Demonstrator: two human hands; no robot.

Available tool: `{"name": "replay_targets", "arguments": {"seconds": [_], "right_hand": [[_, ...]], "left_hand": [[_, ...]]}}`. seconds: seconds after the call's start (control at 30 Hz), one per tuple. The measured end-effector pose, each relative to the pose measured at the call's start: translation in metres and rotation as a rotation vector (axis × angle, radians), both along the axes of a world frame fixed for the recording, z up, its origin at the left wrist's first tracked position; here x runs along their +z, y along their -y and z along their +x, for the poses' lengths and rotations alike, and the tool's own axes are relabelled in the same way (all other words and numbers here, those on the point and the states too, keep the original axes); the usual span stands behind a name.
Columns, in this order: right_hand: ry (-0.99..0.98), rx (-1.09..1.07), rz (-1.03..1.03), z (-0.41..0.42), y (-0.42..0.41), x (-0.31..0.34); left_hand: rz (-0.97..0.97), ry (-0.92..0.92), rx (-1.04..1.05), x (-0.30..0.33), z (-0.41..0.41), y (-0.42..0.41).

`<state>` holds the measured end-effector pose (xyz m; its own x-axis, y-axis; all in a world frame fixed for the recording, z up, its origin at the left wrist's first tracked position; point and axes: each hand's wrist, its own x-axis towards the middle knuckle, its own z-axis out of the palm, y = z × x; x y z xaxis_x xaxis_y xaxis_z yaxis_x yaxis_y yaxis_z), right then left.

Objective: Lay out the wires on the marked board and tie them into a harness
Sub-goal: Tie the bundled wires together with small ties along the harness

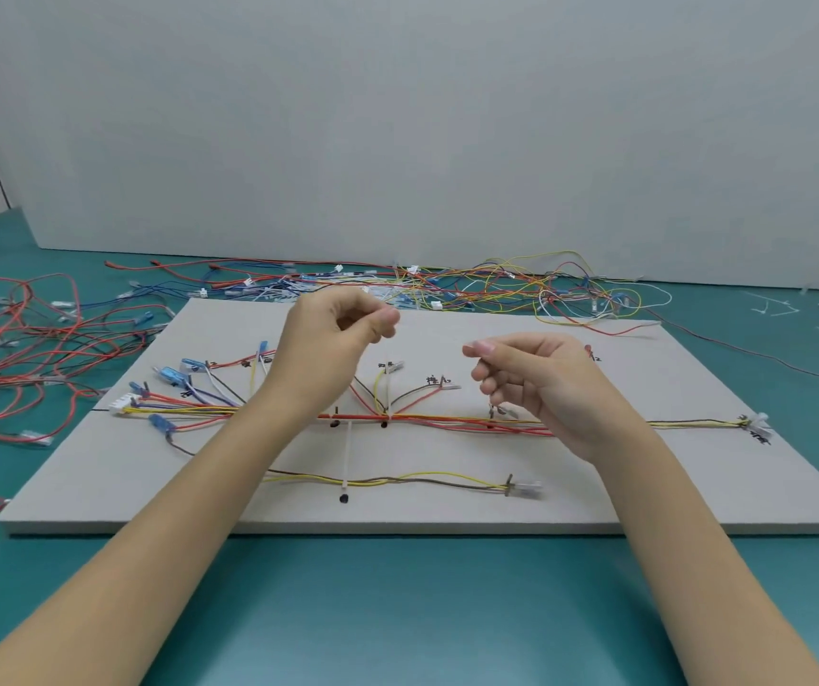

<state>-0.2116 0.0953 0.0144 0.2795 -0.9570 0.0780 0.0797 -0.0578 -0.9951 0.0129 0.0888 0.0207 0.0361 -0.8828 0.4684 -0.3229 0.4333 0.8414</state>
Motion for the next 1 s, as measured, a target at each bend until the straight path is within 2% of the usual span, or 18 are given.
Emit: {"name": "replay_targets", "arguments": {"seconds": [0.17,0.37,0.53,0.63,0.77,0.87,1.0], "right_hand": [[-0.018,-0.073,-0.009,-0.004,0.002,0.002],[-0.061,-0.245,-0.077,-0.008,0.003,0.002],[0.096,-0.300,-0.026,-0.005,0.005,0.002],[0.177,-0.278,0.045,-0.004,0.005,0.002],[0.277,-0.259,0.141,-0.003,0.006,0.001],[0.232,-0.293,0.093,-0.002,0.006,-0.001],[0.199,-0.437,0.020,-0.010,0.009,-0.001]], "left_hand": [[-0.002,0.007,0.012,-0.002,-0.002,0.002],[0.012,0.213,-0.030,-0.011,-0.016,-0.003],[-0.021,0.367,-0.089,-0.015,-0.026,-0.008],[-0.037,0.513,-0.010,-0.021,-0.031,-0.010],[-0.065,0.516,0.035,-0.031,-0.040,-0.013],[-0.079,0.509,0.009,-0.038,-0.047,-0.014],[-0.198,0.783,0.027,-0.044,-0.044,-0.011]]}}
